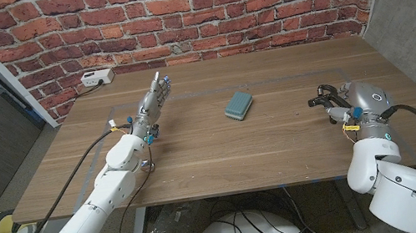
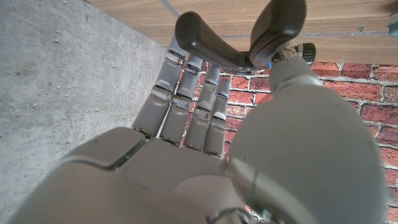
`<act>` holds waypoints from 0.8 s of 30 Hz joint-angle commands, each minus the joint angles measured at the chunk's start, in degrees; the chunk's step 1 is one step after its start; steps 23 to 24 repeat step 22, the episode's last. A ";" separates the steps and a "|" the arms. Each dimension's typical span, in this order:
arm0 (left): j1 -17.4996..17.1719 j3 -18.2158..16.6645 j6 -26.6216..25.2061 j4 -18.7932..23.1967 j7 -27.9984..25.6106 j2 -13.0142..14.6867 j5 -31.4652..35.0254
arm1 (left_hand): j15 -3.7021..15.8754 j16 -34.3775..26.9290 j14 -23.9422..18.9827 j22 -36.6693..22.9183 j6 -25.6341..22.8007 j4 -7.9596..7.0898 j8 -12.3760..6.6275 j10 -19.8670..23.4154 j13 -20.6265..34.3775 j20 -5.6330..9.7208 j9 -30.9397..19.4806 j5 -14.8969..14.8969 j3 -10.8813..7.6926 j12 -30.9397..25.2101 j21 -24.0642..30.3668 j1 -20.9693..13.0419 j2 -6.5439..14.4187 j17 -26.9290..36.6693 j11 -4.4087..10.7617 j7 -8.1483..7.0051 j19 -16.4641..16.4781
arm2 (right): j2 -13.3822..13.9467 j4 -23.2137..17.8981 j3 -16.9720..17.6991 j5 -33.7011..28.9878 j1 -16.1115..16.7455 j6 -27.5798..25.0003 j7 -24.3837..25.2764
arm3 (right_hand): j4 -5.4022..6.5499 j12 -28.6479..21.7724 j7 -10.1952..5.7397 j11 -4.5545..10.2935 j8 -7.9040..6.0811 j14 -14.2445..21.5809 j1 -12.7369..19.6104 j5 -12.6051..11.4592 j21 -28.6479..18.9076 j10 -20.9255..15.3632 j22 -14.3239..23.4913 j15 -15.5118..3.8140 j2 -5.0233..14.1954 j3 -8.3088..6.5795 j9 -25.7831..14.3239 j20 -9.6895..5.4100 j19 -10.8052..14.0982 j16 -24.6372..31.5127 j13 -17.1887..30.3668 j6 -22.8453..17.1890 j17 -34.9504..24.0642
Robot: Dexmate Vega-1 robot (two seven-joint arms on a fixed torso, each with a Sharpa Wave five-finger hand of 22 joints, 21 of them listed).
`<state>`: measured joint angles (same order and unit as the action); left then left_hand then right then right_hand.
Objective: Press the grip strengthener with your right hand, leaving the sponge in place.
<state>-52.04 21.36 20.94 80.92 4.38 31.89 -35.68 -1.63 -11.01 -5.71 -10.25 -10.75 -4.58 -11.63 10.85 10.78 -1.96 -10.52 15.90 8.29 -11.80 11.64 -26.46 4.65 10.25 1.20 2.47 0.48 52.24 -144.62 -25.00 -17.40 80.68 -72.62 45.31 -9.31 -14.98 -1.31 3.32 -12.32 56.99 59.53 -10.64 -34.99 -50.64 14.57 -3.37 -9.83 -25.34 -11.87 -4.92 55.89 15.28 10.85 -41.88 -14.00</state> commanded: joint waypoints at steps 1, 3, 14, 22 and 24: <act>-0.78 -0.37 -0.73 1.83 -1.27 0.76 0.49 | -0.10 0.12 -0.20 -0.24 -0.47 0.02 0.09 0.13 0.33 -0.42 -0.27 -0.19 0.33 0.13 -0.02 -0.55 0.12 0.33 0.04 -0.23 -0.20 | -0.65 0.67 1.17 -0.55 1.14 1.76 0.52 | 0.08 0.21 0.01 0.22 -0.18 5.91 13.56 -0.50 -0.33 -0.40 0.17 -10.18 13.43 0.12 -0.31 -7.63 3.49 -0.16 0.20 -0.33 -0.02; -0.87 -0.42 -0.62 2.02 -1.48 0.79 0.63 | -0.09 0.12 -0.21 -0.24 -0.48 0.01 0.09 0.20 0.33 -0.41 -0.27 -0.19 0.34 0.10 -0.04 -0.56 0.13 0.33 -0.08 -0.20 -0.25 | -0.59 0.90 1.29 -0.61 1.10 2.17 0.39 | 0.13 0.23 -0.02 0.28 -0.15 5.92 13.52 -0.51 -0.40 -0.42 0.19 -10.17 13.46 0.19 -0.32 -7.62 3.43 -0.21 0.20 -0.33 0.00; -0.94 -0.39 -0.62 2.34 -1.99 0.60 0.87 | -0.08 0.12 -0.20 -0.24 -0.52 0.00 0.09 0.17 0.33 -0.37 -0.27 -0.20 0.45 0.11 -0.02 -0.62 0.16 0.32 0.12 -0.17 -0.23 | -0.44 1.71 1.46 -1.45 0.65 3.47 -0.07 | 0.41 0.38 -0.04 0.30 -0.05 5.99 13.26 -0.55 -0.77 -0.40 0.24 -10.11 13.67 0.57 -0.35 -7.57 3.02 -0.44 0.20 -0.39 0.13; -0.64 -0.18 -0.93 2.28 -1.93 0.55 0.98 | -0.06 0.12 -0.20 -0.24 -0.53 0.00 0.10 0.16 0.33 -0.38 -0.27 -0.21 0.52 0.11 -0.02 -0.65 0.19 0.32 0.16 -0.23 -0.25 | -0.77 1.70 1.93 -1.67 0.96 3.48 -0.58 | 0.52 0.44 -0.09 0.36 0.00 6.11 13.15 -0.57 -1.04 -0.52 0.27 -10.14 13.82 0.80 -0.36 -7.58 2.76 -0.55 0.20 -0.50 0.20; -0.64 -0.18 -0.93 2.28 -1.93 0.55 0.98 | -0.06 0.12 -0.20 -0.24 -0.53 0.00 0.10 0.16 0.33 -0.38 -0.27 -0.21 0.52 0.11 -0.02 -0.65 0.19 0.32 0.16 -0.23 -0.25 | -0.77 1.70 1.93 -1.67 0.96 3.48 -0.58 | 0.52 0.44 -0.09 0.36 0.00 6.11 13.15 -0.57 -1.04 -0.52 0.27 -10.14 13.82 0.80 -0.36 -7.58 2.76 -0.55 0.20 -0.50 0.20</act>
